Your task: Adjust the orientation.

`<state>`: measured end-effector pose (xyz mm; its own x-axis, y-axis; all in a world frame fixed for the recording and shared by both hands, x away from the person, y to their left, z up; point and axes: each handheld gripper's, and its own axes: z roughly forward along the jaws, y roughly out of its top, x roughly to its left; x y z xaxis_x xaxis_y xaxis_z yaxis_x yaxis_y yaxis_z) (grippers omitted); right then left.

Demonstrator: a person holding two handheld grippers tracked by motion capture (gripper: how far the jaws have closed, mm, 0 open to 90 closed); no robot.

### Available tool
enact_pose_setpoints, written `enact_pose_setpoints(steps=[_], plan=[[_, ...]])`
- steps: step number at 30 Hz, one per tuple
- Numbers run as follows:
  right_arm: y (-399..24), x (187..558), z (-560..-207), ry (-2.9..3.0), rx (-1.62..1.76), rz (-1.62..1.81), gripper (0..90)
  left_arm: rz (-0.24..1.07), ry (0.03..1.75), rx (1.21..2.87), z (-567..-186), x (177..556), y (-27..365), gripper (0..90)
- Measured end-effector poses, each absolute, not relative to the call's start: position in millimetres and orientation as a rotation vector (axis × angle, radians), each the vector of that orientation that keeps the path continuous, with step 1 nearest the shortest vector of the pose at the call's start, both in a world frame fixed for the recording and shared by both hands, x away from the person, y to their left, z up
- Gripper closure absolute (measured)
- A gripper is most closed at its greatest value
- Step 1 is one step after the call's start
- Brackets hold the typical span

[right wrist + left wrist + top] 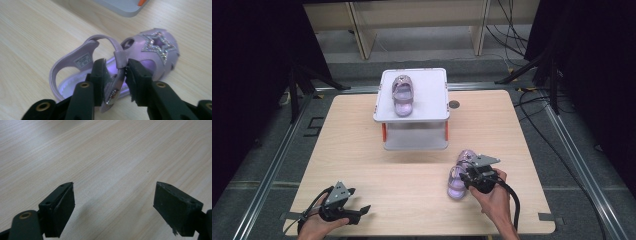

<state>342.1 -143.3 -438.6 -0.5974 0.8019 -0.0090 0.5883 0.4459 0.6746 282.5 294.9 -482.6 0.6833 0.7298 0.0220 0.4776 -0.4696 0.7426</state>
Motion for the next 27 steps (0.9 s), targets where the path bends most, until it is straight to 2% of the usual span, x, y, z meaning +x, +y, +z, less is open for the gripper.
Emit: enact_pose_setpoints(steps=[2, 10, 13, 14, 16, 18, 20, 27], plan=[[-147, 343, -437, 2.375, 1.133, 0.889, 74.2, 0.437, 0.919, 2.161, -482, 282, 295, 16.7], [-157, 343, -436, 2.360, 1.127, 0.896, 75.7, 0.441, 0.907, 2.172, -483, 283, 296, 16.8], [-161, 343, -435, 2.343, 1.136, 0.894, 72.4, 0.441, 0.905, 2.172, -483, 283, 296, 16.8], [-162, 344, -434, 2.345, 1.106, 0.908, 66.7, 0.443, 0.897, 2.183, -483, 284, 297, 16.8], [-160, 342, -432, 2.345, 1.133, 0.920, 65.4, 0.410, 0.952, 2.140, -484, 281, 294, 16.8], [-157, 341, -431, 2.349, 1.081, 0.908, 62.3, 0.425, 0.934, 2.149, -485, 282, 295, 16.8], [-153, 342, -430, 2.378, 0.985, 0.852, 60.9, 0.445, 0.900, 2.183, -484, 284, 296, 16.8], [-148, 344, -432, 2.382, 0.984, 0.805, 60.6, 0.437, 0.909, 2.190, -483, 284, 295, 16.8]])
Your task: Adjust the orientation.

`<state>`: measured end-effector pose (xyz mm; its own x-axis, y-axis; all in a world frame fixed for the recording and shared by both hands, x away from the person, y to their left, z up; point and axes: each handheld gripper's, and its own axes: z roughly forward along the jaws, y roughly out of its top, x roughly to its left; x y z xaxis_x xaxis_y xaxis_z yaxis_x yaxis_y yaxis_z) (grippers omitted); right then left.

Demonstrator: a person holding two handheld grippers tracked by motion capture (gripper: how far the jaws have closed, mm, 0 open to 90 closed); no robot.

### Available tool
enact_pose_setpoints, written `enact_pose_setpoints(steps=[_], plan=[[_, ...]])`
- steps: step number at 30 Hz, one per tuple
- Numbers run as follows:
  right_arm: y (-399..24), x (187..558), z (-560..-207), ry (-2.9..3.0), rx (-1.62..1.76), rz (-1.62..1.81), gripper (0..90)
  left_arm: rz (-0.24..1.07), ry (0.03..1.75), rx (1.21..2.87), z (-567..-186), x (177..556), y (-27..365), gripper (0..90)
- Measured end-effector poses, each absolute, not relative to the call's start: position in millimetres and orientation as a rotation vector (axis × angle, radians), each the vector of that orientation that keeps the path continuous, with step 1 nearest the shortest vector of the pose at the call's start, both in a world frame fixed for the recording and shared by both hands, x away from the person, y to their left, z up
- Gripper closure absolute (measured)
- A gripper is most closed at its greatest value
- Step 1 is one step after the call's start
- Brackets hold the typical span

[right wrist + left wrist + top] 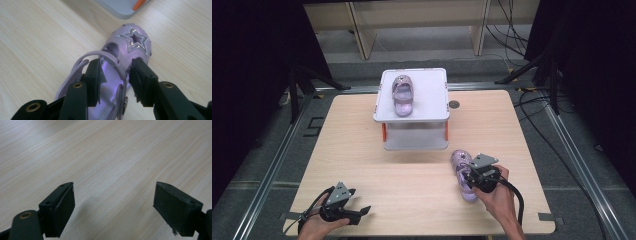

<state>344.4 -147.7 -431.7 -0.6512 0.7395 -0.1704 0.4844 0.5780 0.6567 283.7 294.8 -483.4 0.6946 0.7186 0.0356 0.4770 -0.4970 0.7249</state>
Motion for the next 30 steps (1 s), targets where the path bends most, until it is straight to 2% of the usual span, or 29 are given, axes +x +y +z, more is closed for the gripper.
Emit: enact_pose_setpoints(steps=[1, 3, 17, 30], plan=[[-146, 343, -431, 2.384, 1.004, 0.799, 60.6, 0.406, 0.954, 2.178, -484, 282, 294, 16.8], [-143, 344, -430, 2.380, 1.005, 0.786, 60.9, 0.434, 0.904, 2.184, -484, 285, 295, 16.8], [-141, 361, -435, 2.428, 0.969, 0.784, 66.3, 0.421, 0.924, 2.183, -484, 286, 293, 16.8], [-146, 361, -433, 2.435, 1.013, 0.779, 79.3, 0.410, 0.948, 2.180, -484, 284, 294, 16.8]])
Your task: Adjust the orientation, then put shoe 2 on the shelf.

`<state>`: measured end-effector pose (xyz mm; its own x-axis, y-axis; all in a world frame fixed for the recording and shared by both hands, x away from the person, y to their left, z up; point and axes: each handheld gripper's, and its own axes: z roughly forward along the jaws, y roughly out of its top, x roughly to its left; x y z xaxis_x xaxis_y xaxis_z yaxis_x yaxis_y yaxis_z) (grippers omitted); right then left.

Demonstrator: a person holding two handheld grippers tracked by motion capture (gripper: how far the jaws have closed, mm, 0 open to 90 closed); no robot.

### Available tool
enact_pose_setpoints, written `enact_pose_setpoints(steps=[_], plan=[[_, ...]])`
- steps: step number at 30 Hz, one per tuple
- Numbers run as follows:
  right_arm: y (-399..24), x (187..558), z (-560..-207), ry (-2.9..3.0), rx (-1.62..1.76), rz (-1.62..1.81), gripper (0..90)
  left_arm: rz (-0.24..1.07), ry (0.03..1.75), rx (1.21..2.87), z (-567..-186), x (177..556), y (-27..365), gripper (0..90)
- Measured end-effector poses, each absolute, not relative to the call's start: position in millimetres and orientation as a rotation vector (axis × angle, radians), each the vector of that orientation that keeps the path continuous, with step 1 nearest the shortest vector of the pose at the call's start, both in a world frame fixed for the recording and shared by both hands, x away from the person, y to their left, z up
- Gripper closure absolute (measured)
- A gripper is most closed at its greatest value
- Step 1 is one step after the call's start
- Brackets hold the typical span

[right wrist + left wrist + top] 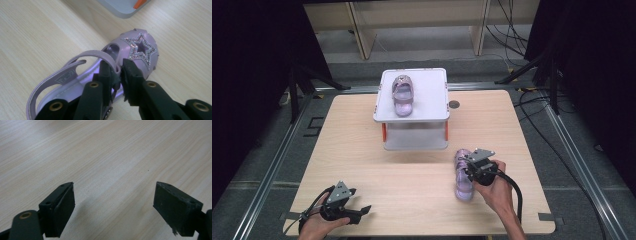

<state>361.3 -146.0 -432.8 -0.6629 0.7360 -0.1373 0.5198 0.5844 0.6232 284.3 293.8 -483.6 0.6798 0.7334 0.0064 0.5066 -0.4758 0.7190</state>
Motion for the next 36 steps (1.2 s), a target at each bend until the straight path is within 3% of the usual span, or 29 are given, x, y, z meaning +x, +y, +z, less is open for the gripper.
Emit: enact_pose_setpoints(steps=[36], plan=[[-157, 372, -413, 2.448, 1.027, 0.906, 84.5, 0.411, 0.945, 2.162, -484, 286, 294, 17.0]])
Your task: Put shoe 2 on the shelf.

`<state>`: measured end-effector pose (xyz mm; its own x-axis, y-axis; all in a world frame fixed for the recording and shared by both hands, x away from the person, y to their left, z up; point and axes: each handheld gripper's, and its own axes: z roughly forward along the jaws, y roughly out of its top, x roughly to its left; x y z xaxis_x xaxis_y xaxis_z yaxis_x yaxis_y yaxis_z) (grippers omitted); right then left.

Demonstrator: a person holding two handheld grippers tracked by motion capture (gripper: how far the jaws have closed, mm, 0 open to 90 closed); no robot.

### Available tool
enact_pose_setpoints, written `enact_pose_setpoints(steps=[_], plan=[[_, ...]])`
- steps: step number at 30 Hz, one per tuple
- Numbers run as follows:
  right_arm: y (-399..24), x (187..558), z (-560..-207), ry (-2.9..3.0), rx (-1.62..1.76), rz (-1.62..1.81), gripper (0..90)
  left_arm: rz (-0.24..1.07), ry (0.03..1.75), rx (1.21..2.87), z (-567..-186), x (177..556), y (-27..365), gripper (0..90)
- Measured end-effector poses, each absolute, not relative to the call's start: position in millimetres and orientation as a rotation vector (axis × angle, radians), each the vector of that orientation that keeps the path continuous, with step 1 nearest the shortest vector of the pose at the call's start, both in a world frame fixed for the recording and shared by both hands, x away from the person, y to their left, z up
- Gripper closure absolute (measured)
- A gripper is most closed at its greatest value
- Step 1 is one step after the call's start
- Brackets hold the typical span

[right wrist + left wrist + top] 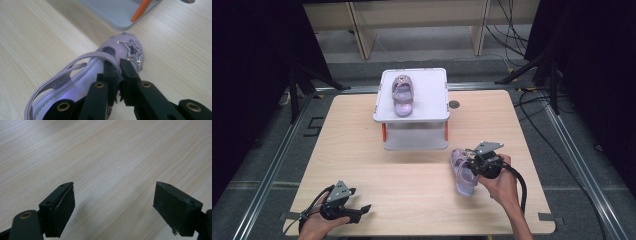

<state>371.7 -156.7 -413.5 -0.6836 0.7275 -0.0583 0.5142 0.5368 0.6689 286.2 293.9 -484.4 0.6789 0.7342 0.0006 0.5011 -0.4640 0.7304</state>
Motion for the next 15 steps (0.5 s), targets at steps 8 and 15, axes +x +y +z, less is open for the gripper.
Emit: enact_pose_setpoints(steps=[8, 15], plan=[[-149, 379, -392, 2.445, 0.986, 1.011, 84.5, 0.410, 0.957, 2.154, -484, 284, 296, 17.0], [-140, 384, -359, 2.491, 0.946, 1.068, 84.5, 0.417, 0.952, 2.166, -483, 284, 296, 17.0]])
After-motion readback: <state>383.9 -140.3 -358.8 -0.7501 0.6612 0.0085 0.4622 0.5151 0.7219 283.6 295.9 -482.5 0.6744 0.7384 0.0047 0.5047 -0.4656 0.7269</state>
